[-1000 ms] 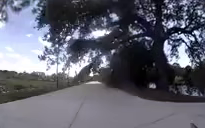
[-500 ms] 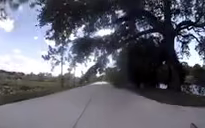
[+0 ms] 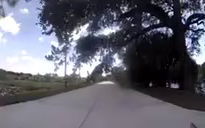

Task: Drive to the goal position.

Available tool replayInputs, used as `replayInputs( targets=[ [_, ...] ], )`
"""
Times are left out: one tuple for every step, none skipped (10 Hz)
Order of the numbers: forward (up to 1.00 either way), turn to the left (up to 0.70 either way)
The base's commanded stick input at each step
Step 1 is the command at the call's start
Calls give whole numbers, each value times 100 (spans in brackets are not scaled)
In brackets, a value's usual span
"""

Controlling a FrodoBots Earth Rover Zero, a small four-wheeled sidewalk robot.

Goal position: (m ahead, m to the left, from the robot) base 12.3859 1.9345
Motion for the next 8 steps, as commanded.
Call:
replayInputs(
  targets=[
    [85,0],
    [85,0],
    [85,0],
    [85,0],
    [85,0],
    [85,0],
    [85,0],
    [85,0]
  ],
)
